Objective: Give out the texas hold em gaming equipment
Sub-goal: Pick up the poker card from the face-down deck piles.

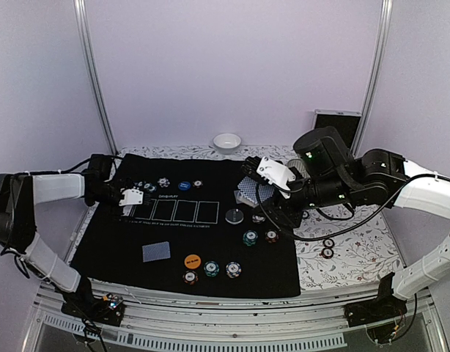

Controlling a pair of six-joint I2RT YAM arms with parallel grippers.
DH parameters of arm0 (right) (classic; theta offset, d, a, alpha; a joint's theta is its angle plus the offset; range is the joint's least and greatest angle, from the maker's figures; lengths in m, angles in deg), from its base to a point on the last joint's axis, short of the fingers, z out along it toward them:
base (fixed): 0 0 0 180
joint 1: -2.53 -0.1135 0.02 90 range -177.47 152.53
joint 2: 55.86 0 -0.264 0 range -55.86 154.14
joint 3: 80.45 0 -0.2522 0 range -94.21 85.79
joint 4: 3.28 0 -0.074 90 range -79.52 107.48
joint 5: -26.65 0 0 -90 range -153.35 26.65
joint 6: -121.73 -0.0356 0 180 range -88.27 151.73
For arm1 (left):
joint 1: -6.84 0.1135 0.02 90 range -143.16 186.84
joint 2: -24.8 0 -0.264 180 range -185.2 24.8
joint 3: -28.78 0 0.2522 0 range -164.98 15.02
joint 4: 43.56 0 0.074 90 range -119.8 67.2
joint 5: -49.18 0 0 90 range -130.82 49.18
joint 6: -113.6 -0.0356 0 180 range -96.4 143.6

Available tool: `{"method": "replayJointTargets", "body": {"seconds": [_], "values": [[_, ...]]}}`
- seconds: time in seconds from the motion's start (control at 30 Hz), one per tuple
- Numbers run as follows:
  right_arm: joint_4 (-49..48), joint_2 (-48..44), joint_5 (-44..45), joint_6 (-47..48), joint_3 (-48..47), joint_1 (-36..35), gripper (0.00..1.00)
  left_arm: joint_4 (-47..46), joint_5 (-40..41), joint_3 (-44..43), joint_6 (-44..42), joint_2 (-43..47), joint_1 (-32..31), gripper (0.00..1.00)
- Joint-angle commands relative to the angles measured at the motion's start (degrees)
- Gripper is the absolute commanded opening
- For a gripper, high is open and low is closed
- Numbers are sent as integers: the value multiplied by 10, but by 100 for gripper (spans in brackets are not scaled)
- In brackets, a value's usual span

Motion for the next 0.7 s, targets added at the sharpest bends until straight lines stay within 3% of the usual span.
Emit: {"method": "replayJointTargets", "body": {"seconds": [0.0,0.17,0.27,0.33,0.53,0.6,0.67], "values": [[2,-3,8,-6,-11,3,4,56,-19,-32,57,89,-45,98],[8,12,12,0,-25,2,4,-55,-112,7,88,256,-71,98],[8,22,15,4,-34,3,4,-157,-158,32,167,336,-84,98],[8,29,15,7,-40,2,4,-209,-197,38,236,362,-85,98],[10,54,15,5,-63,2,4,-223,-414,-20,387,349,-91,98],[13,61,15,3,-72,3,4,-330,-363,-19,542,338,-108,98],[16,67,17,1,-79,2,4,-401,-225,-27,652,335,-149,98]]}}
